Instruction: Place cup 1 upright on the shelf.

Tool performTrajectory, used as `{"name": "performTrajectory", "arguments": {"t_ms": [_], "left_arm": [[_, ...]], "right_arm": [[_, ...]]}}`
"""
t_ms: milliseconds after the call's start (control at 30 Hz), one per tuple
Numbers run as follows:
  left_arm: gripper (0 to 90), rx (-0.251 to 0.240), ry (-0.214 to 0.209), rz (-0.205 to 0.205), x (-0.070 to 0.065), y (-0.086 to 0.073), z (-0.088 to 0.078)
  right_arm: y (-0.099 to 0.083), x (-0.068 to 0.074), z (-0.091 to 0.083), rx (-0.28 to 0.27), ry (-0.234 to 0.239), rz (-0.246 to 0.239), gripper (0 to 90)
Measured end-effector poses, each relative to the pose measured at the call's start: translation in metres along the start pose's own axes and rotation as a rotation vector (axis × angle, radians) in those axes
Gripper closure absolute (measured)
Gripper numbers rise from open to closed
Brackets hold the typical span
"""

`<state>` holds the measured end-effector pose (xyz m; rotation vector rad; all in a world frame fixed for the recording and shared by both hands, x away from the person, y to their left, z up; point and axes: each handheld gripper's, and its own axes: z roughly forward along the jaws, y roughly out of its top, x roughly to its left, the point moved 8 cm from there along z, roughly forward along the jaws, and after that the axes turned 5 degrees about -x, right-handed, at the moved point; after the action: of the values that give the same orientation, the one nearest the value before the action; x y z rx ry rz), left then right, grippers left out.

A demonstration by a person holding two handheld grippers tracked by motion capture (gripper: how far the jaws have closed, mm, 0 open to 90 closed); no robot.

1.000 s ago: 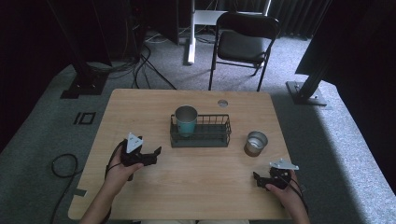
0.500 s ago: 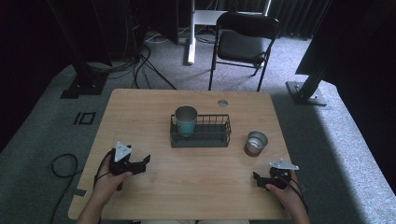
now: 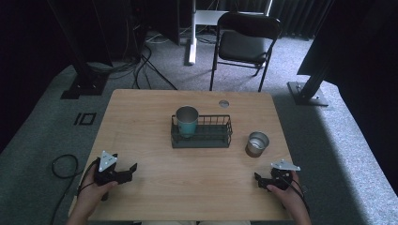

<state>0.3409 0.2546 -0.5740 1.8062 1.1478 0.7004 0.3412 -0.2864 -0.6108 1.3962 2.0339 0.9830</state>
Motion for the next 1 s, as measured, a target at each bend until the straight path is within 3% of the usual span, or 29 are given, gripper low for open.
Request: {"name": "performTrajectory", "arguments": {"t_ms": [133, 233, 500, 767, 900, 933, 967, 1000], "left_arm": [[9.9, 0.029, -0.010, 0.021, 0.003, -0.009, -0.005], [9.9, 0.036, -0.021, 0.013, 0.003, -0.013, -0.008], [9.9, 0.122, -0.034, 0.072, 0.002, -0.034, -0.010], [9.7, 0.184, 0.034, 0.079, 0.013, -0.042, -0.009], [9.7, 0.194, 0.050, 0.055, 0.016, -0.042, -0.008], [9.7, 0.204, 0.046, 0.011, 0.015, -0.043, -0.007], [9.7, 0.204, 0.046, 0.011, 0.015, -0.043, -0.007], [9.6, 0.213, 0.041, -0.028, 0.015, -0.043, -0.006]], "right_arm": [[0.000, 0.000, 0.000, 0.000, 0.000, 0.000, 10.3], [0.000, 0.000, 0.000, 0.000, 0.000, 0.000, 10.3], [0.000, 0.000, 0.000, 0.000, 0.000, 0.000, 10.3], [0.000, 0.000, 0.000, 0.000, 0.000, 0.000, 10.3], [0.000, 0.000, 0.000, 0.000, 0.000, 0.000, 10.3], [0.000, 0.000, 0.000, 0.000, 0.000, 0.000, 10.3], [0.000, 0.000, 0.000, 0.000, 0.000, 0.000, 10.3], [0.000, 0.000, 0.000, 0.000, 0.000, 0.000, 10.3]]}}
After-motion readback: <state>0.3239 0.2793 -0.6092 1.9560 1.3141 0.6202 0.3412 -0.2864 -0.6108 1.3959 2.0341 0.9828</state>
